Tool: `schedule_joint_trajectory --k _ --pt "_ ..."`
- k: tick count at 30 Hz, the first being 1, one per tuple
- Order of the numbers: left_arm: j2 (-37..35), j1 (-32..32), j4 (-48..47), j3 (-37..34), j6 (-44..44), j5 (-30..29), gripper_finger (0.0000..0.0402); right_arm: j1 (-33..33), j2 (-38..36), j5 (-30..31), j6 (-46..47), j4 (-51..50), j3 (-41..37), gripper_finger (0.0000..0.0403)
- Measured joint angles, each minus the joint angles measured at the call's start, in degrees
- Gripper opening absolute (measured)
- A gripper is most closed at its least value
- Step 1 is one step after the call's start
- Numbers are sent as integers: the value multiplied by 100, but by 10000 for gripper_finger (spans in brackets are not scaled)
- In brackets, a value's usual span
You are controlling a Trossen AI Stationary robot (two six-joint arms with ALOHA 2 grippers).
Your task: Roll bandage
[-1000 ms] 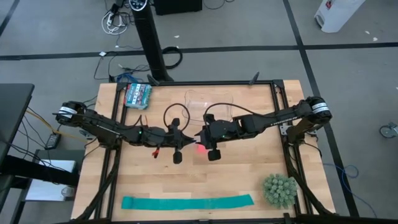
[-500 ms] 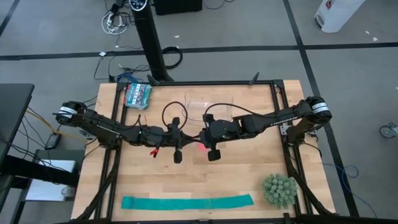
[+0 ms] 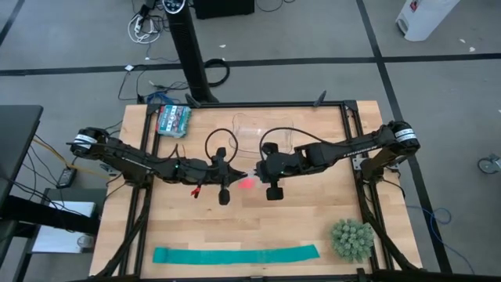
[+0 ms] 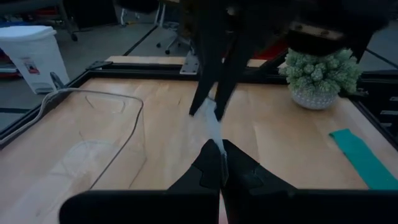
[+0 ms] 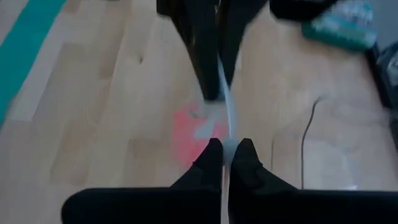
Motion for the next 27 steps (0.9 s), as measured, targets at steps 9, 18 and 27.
schedule_joint_trajectory --k 9,18,27 --pt "0 0 21 -2 11 -10 6 0 -113 -284 932 -1209 -4 0" --pt "-2 0 0 -2 22 -21 6 0 -124 -315 1234 -1748 -4 0" --pt "-2 0 -23 -2 22 -24 6 2 -124 -365 1314 -2027 -4 0"
